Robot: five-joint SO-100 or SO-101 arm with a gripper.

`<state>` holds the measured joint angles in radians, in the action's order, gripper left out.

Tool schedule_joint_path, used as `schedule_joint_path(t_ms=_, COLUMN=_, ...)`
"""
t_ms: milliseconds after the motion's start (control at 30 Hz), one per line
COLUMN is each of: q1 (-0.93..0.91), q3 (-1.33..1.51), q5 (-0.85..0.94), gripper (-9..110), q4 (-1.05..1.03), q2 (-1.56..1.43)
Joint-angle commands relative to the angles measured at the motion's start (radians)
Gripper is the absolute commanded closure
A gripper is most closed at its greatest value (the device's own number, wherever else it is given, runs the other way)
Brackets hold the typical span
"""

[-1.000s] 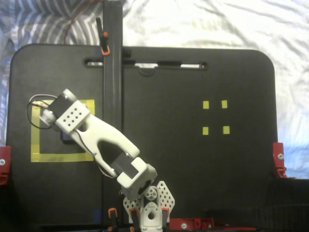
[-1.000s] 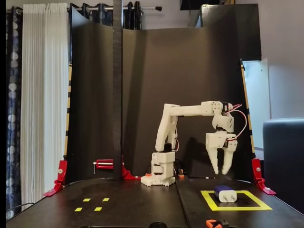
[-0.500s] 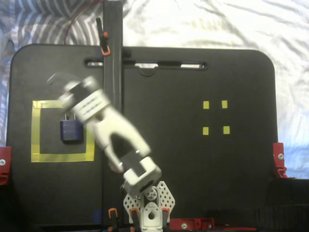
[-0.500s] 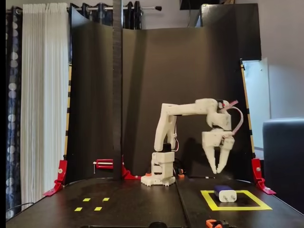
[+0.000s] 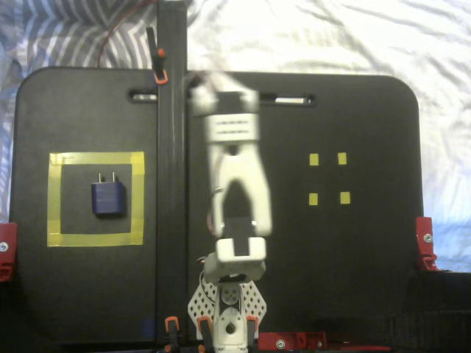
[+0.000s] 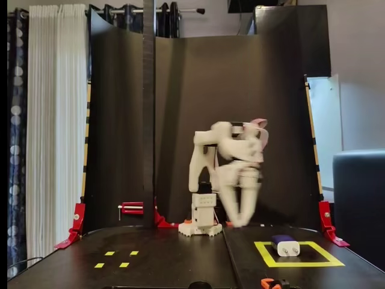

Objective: Grasp a block and put it in the designated area.

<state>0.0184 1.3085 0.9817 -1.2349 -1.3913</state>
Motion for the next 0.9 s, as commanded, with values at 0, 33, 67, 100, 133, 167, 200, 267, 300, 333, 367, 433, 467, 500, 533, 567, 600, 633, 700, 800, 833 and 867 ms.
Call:
schedule_joint_path(t_ms=0, q1=-0.071, q3=-0.012, q5=0.011, gripper=101, q4=0.044, q2=-0.071)
schedule_joint_path(t_ms=33, q1=-0.089, q3=-0.011, q5=0.011, gripper=101, q4=0.057, q2=-0.084)
schedule_joint_path(t_ms=67, q1=-0.109, q3=-0.011, q5=0.011, gripper=101, q4=0.066, q2=-0.101)
schedule_joint_path(t_ms=100, q1=-0.126, q3=-0.011, q5=0.006, gripper=101, q4=0.077, q2=-0.12)
schedule_joint_path(t_ms=133, q1=-0.144, q3=-0.011, q5=0.002, gripper=101, q4=0.084, q2=-0.135)
schedule_joint_path(t_ms=167, q1=-0.158, q3=-0.009, q5=-0.009, gripper=101, q4=0.094, q2=-0.155)
schedule_joint_path(t_ms=200, q1=-0.17, q3=-0.005, q5=-0.026, gripper=101, q4=0.107, q2=-0.179)
schedule_joint_path(t_ms=267, q1=-0.189, q3=0.035, q5=-0.061, gripper=101, q4=0.169, q2=-0.245)
schedule_joint_path(t_ms=300, q1=-0.193, q3=0.063, q5=-0.084, gripper=101, q4=0.207, q2=-0.281)
schedule_joint_path(t_ms=333, q1=-0.196, q3=0.092, q5=-0.106, gripper=101, q4=0.245, q2=-0.314)
schedule_joint_path(t_ms=367, q1=-0.196, q3=0.121, q5=-0.124, gripper=101, q4=0.282, q2=-0.35)
schedule_joint_path(t_ms=433, q1=-0.193, q3=0.184, q5=-0.169, gripper=101, q4=0.348, q2=-0.425)
schedule_joint_path(t_ms=467, q1=-0.189, q3=0.213, q5=-0.187, gripper=101, q4=0.374, q2=-0.462)
schedule_joint_path(t_ms=500, q1=-0.186, q3=0.238, q5=-0.209, gripper=101, q4=0.394, q2=-0.499)
schedule_joint_path(t_ms=533, q1=-0.179, q3=0.261, q5=-0.227, gripper=101, q4=0.41, q2=-0.532)
schedule_joint_path(t_ms=567, q1=-0.173, q3=0.288, q5=-0.247, gripper=101, q4=0.425, q2=-0.569)
schedule_joint_path(t_ms=600, q1=-0.167, q3=0.318, q5=-0.267, gripper=101, q4=0.442, q2=-0.609)
schedule_joint_path(t_ms=633, q1=-0.16, q3=0.348, q5=-0.288, gripper=101, q4=0.462, q2=-0.647)
schedule_joint_path(t_ms=700, q1=-0.143, q3=0.416, q5=-0.331, gripper=101, q4=0.509, q2=-0.719)
schedule_joint_path(t_ms=800, q1=-0.12, q3=0.526, q5=-0.419, gripper=101, q4=0.598, q2=-0.831)
schedule_joint_path(t_ms=833, q1=-0.112, q3=0.563, q5=-0.456, gripper=101, q4=0.623, q2=-0.865)
schedule_joint_path(t_ms=867, q1=-0.104, q3=0.595, q5=-0.489, gripper=101, q4=0.638, q2=-0.9)
